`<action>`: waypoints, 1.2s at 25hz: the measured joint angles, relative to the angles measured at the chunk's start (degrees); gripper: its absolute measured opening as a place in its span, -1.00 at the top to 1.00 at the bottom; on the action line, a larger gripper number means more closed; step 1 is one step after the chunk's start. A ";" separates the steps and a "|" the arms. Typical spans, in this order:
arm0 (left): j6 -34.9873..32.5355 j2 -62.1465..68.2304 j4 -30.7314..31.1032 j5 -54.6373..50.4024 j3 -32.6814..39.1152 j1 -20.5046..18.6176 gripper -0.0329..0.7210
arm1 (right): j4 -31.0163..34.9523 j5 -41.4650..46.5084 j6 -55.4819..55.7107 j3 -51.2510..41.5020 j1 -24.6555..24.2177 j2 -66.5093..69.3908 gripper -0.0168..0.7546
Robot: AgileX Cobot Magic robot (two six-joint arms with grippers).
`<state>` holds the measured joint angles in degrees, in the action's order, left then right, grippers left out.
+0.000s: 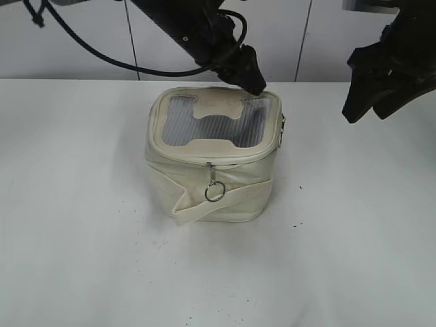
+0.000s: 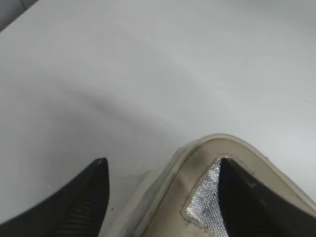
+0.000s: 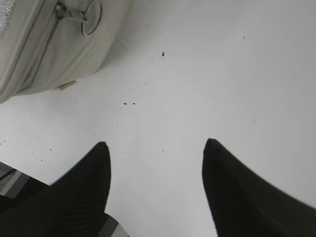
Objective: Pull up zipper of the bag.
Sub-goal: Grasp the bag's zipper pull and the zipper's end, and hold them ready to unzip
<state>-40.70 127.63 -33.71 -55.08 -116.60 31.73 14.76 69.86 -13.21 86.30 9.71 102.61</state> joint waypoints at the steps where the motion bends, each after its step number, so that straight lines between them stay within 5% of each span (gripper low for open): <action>1: -0.02 0.77 -0.04 -0.84 -0.88 0.00 -0.48 | 0.00 0.00 0.00 0.00 0.00 -0.07 -0.18; 11: -0.07 4.36 -1.21 -5.66 -2.32 -0.26 -0.38 | 0.00 0.00 0.02 0.00 0.00 -0.12 -0.18; 18: -0.43 4.59 -1.76 -6.01 -2.46 -0.42 0.76 | 0.00 0.00 0.01 -0.06 0.00 -0.12 -0.18; 25: -0.49 4.59 -1.82 -6.68 -2.46 -0.46 0.77 | 1.00 -1.67 -3.41 -5.31 0.00 -0.18 -0.18; 30: -0.49 4.59 -1.87 -7.30 -2.53 -0.53 0.78 | 9.07 -12.01 -15.84 -13.85 0.00 -0.18 -0.18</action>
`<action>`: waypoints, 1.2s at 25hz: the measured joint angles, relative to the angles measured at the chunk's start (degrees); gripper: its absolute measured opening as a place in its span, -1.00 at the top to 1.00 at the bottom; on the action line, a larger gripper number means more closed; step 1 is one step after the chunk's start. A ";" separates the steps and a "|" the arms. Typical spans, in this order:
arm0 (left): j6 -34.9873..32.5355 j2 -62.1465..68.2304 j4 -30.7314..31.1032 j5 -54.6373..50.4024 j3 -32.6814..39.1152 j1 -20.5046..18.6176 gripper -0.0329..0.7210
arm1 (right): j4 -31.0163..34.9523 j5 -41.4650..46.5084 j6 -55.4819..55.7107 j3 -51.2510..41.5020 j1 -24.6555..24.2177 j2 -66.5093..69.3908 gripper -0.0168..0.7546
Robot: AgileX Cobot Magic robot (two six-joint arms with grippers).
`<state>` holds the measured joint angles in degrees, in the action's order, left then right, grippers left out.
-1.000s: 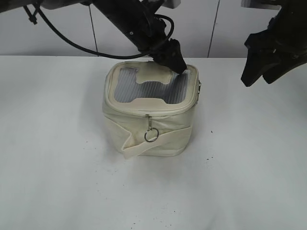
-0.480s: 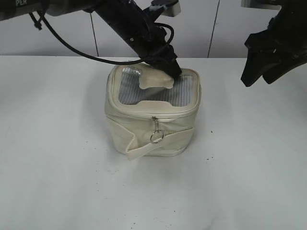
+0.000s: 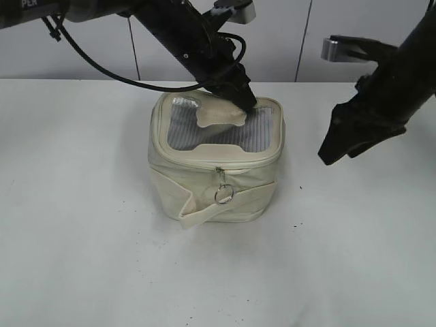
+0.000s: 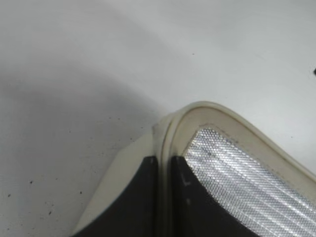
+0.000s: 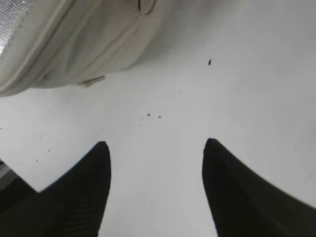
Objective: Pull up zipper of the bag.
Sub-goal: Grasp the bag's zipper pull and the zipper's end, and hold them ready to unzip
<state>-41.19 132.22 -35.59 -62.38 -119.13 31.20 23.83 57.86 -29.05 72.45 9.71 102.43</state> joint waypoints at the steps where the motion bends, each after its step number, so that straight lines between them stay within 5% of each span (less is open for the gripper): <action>1: 0.00 0.00 0.00 -0.09 0.00 0.00 0.78 | 1.45 -2.77 -1.95 -1.78 0.00 0.00 -0.18; 10: -3.18 0.00 -0.39 -0.81 -0.02 -0.02 0.79 | 11.02 -20.75 -24.03 -9.71 0.00 1.12 -0.18; 21: -4.01 0.00 -0.61 -0.93 -0.02 -0.08 0.79 | 28.32 -24.68 -46.35 -10.01 0.00 5.41 -0.18; 27: -4.02 0.00 -0.83 -0.93 -0.02 -0.13 0.79 | 38.40 -25.60 -57.84 -10.01 0.00 7.75 -0.04; 30: -4.07 0.00 -1.00 -0.93 -0.02 -0.20 0.79 | 43.46 -26.37 -61.76 -10.08 0.00 9.24 0.28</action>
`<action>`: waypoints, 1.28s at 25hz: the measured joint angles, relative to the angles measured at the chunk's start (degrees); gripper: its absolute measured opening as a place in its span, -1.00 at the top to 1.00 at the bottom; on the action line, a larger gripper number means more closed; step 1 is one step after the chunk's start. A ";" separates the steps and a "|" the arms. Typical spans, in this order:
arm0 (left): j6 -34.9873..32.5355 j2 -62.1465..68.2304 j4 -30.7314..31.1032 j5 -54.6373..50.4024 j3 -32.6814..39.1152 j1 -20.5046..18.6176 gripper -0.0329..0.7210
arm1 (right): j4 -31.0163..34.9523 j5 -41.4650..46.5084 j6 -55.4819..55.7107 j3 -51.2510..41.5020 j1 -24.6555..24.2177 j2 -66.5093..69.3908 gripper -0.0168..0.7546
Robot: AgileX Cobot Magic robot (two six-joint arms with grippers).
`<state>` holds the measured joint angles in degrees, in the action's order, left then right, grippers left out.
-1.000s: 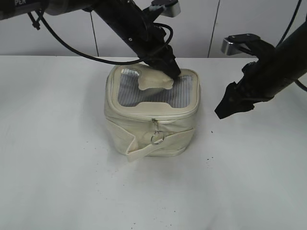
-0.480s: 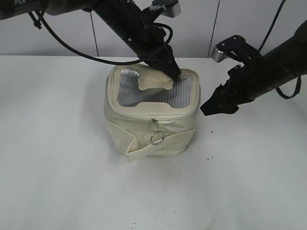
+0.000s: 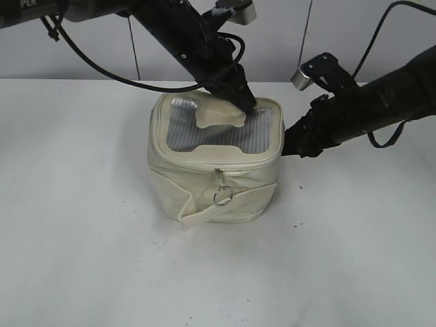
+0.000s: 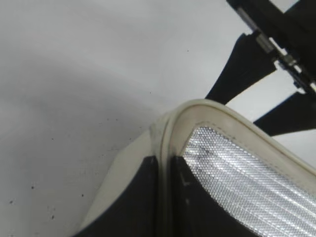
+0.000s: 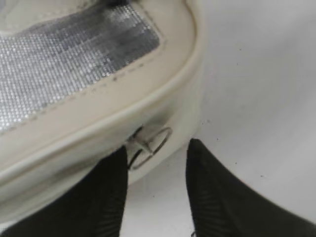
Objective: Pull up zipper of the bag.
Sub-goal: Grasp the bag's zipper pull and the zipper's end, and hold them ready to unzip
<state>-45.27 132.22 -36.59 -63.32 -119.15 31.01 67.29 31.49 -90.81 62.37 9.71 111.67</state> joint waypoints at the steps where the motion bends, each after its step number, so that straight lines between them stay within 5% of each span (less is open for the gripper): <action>1: 0.00 0.00 -0.06 0.00 0.00 0.00 0.79 | 1.05 -0.15 -0.46 0.00 0.00 0.43 0.44; 3: 0.00 0.00 -0.12 0.00 0.00 0.00 0.79 | 2.31 -0.32 -0.65 0.00 0.00 0.91 0.81; 6: 0.00 0.00 -0.18 -0.10 0.00 0.00 0.79 | 2.09 -0.50 1.48 0.00 0.00 0.82 0.97; 13: 0.00 0.00 -0.29 -0.17 0.00 0.00 0.79 | -16.23 2.69 23.75 0.00 0.00 -4.90 0.99; 21: 1.65 0.00 -0.51 -0.36 0.00 0.00 0.79 | -25.96 11.00 36.91 0.00 1.03 -9.08 0.99; 32: 3.46 0.00 -0.46 -0.11 0.00 0.05 0.80 | -38.08 15.92 53.21 -2.34 13.29 -14.21 0.99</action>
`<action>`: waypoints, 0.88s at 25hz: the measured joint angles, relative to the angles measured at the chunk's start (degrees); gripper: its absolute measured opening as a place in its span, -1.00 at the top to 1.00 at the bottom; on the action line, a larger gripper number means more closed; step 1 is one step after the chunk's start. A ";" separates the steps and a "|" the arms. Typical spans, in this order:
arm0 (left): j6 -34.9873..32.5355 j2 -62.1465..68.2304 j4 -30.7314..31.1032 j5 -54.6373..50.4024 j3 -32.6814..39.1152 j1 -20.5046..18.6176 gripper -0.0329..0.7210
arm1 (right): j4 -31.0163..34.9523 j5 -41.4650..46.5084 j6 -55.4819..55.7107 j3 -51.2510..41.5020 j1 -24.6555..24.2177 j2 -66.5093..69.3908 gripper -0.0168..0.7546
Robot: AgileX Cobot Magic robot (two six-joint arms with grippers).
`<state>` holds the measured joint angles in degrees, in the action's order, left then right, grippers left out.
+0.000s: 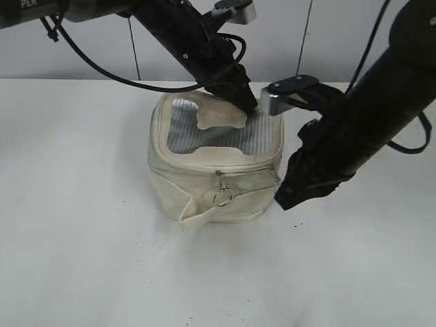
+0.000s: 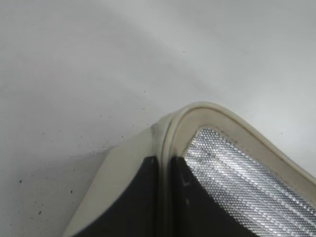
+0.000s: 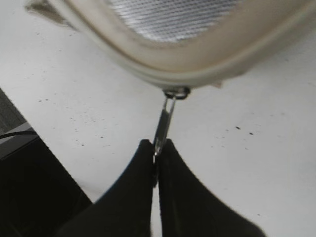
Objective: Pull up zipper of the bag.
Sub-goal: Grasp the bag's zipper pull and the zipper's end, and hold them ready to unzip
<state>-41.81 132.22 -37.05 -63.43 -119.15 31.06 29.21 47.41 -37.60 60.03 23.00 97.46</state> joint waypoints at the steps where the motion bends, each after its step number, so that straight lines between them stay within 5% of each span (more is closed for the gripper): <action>1: 0.04 0.00 0.00 0.00 0.00 0.00 0.80 | -0.24 -0.33 0.89 -0.04 2.00 -0.15 0.99; 8: 0.26 0.00 0.00 -0.76 0.00 0.00 0.80 | 1.35 -11.67 3.70 -0.05 13.89 -0.21 0.99; 16: 0.26 0.00 -0.36 -1.22 0.00 0.00 0.80 | 3.78 -13.73 6.33 0.95 16.32 0.94 0.94; 19: 0.26 0.00 -0.38 -0.91 0.00 0.00 0.80 | 4.61 -13.78 8.96 0.95 16.73 0.94 0.64; 22: 0.33 -0.29 0.39 -0.79 0.00 0.06 0.78 | 3.51 -13.78 13.68 0.97 16.39 0.33 0.07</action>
<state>-41.48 131.93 -36.65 -64.22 -119.15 31.12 32.72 33.63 -23.92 60.99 39.38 97.79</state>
